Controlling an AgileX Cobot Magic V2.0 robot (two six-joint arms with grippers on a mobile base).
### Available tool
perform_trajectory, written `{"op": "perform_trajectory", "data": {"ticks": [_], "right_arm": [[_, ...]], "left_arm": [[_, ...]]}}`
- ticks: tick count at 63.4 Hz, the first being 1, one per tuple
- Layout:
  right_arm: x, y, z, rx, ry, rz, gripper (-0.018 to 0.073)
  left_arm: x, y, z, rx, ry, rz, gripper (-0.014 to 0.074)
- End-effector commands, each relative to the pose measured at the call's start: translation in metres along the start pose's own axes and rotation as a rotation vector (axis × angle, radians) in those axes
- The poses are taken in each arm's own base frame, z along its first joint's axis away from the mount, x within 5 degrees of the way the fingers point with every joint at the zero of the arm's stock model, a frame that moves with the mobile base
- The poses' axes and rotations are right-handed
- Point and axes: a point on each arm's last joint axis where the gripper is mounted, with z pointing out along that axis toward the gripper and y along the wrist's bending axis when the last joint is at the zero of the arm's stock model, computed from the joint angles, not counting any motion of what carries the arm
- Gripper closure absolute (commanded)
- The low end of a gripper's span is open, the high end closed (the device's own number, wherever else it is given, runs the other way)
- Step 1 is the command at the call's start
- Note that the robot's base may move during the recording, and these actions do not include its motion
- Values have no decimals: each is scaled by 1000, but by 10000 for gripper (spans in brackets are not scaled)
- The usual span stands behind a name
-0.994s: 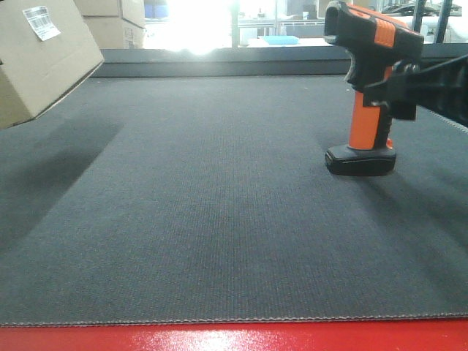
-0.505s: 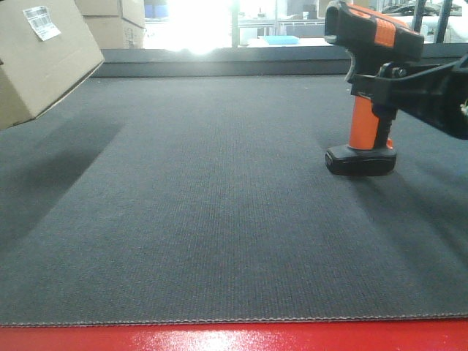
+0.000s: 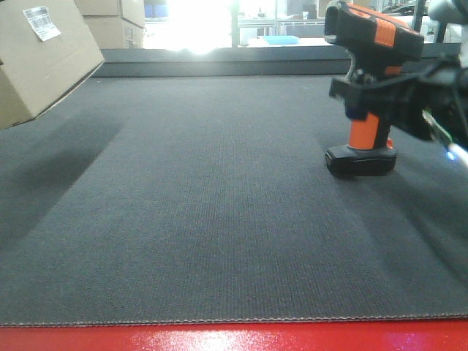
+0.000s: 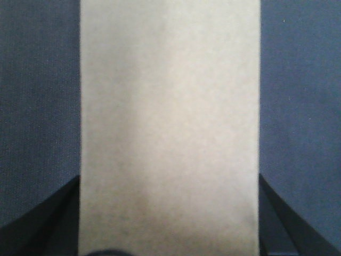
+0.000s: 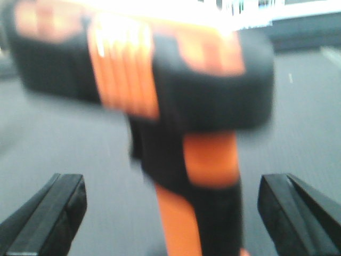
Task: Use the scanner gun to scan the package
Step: 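Close the right gripper around the scanner gun handle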
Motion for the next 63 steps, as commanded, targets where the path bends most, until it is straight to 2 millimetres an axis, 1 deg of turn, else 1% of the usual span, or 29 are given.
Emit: {"op": "perform_trajectory", "data": {"ticks": [1, 13, 21, 51, 63], "right_arm": [[-7, 4, 9, -11, -29, 9, -2], [-13, 5, 19, -4, -34, 21, -2], [-12, 1, 19, 45, -19, 44, -2], [-9, 0, 19, 52, -2, 45, -2], [-13, 2, 27, 50, -13, 52, -2]], "left_arm": [[-2, -2, -8, 13, -40, -5, 514], [-2, -2, -8, 13, -40, -5, 514], [-2, -2, -8, 13, -42, -5, 514], [-2, -2, -8, 13, -42, -5, 514], [-2, -2, -8, 14, -36, -5, 514]]}}
